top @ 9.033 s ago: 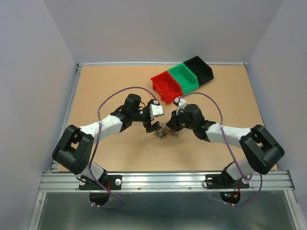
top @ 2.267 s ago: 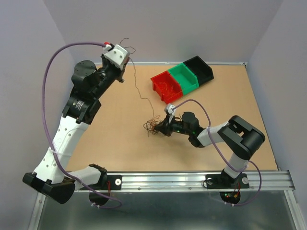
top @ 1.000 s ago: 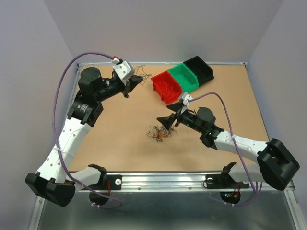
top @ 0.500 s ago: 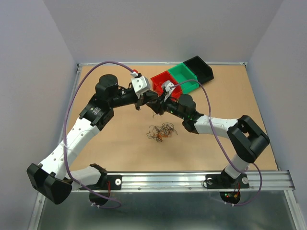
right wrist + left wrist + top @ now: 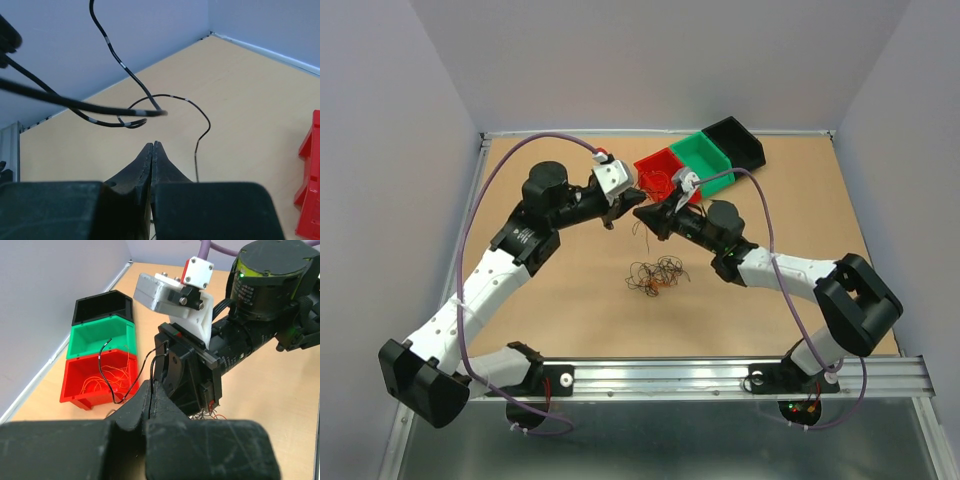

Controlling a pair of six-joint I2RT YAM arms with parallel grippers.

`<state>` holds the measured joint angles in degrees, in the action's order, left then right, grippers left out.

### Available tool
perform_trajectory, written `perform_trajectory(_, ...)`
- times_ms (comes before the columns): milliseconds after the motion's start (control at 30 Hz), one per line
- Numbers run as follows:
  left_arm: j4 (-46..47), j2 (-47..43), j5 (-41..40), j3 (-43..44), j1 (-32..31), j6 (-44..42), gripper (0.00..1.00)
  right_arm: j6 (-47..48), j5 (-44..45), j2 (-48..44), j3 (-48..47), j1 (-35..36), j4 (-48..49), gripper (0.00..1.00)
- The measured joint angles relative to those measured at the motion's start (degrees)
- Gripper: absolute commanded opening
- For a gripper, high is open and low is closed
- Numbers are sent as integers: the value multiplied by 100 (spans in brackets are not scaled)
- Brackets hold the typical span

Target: Untangle the cables

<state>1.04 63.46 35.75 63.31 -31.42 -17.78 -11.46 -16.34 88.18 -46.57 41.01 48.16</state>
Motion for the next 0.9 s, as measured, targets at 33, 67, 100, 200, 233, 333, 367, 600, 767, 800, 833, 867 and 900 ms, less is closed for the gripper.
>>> perform_trajectory(33, 17, 42, 0, 0, 0, 0, 0, -22, 33, -13, 22, -15, 22, 0)
perform_trajectory(67, 28, 74, 0, 0, 0, -2, 0, -44, 61, -22, 35, -33, 26, 1)
perform_trajectory(100, 46, 118, 2, -9, 0, -7, 0, -61, 87, -31, 50, -61, 26, 1)
perform_trajectory(200, 61, 238, 2, -68, 0, -17, 0, -129, 144, -39, 66, -203, 26, 0)
perform_trajectory(233, 63, 267, 0, -101, 0, -24, 0, -153, 155, -42, 66, -260, 26, 7)
perform_trajectory(333, 90, 313, 0, -173, 2, -33, 0, -184, 140, -44, 66, -446, 26, 64)
perform_trajectory(367, 87, 315, 4, -184, 2, -35, 0, -221, 125, -44, 66, -503, 24, 84)
perform_trajectory(600, 131, 315, 173, -186, 2, -37, 0, -2, -398, 50, 52, -645, 59, 86)
perform_trajectory(767, 131, 310, 317, -186, 2, -52, 0, 11, -1394, 575, -118, -645, 70, 78)
perform_trajectory(800, 131, 308, 339, -186, 2, -55, 0, 13, -1508, 662, -162, -645, 68, 76)
perform_trajectory(833, 131, 306, 372, -186, 2, -55, 0, 11, -1633, 734, -199, -643, 68, 71)
perform_trajectory(867, 131, 304, 413, -186, 2, -55, 0, 11, -1775, 826, -267, -645, 66, 59)
perform_trajectory(900, 129, 302, 452, -186, 2, -57, 0, 33, -1851, 881, -315, -645, 68, 52)
